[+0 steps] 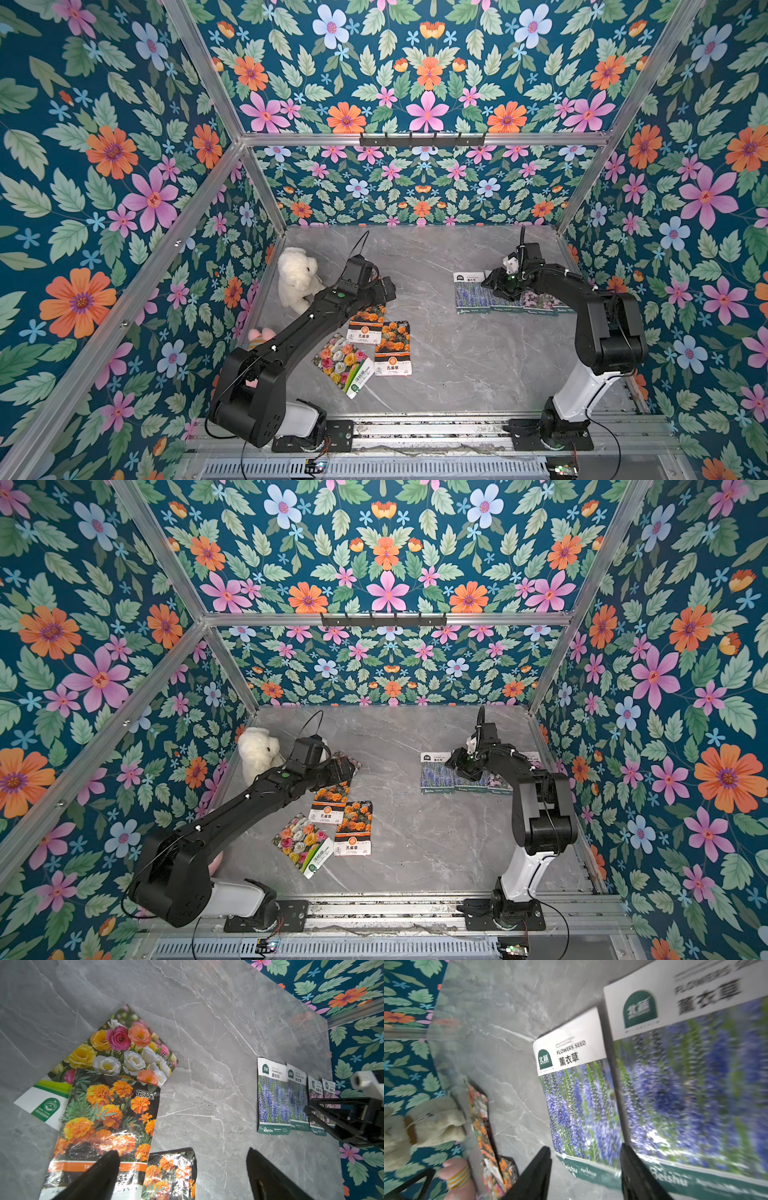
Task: Arrange the seed packets in a row
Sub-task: Place the seed packet at the center of the board.
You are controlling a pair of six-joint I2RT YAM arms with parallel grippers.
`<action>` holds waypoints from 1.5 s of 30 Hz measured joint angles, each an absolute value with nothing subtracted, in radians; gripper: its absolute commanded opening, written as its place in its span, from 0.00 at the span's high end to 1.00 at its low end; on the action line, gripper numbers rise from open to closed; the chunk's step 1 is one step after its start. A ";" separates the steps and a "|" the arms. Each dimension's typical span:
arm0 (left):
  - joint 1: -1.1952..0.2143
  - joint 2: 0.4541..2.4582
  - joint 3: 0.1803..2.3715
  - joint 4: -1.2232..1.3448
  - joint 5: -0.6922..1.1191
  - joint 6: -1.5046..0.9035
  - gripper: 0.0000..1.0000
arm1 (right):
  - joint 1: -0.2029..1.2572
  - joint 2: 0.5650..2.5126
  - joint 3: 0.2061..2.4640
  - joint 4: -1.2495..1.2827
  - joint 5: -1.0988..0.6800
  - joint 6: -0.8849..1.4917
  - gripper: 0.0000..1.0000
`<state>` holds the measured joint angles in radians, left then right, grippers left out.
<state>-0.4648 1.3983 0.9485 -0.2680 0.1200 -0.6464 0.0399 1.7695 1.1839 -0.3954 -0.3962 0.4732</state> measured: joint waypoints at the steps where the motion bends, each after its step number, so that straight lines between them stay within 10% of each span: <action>1: -0.465 1.399 0.949 -0.268 0.118 -0.646 0.00 | 0.040 1.758 1.192 -0.414 -0.366 0.464 0.31; 17: -0.465 1.411 0.938 -0.269 0.112 -0.646 0.00 | 0.317 1.836 1.272 -0.564 -0.026 0.440 0.22; 45: -0.465 1.436 0.934 -0.277 0.112 -0.640 0.00 | 0.340 2.041 1.423 -0.574 0.068 0.442 0.21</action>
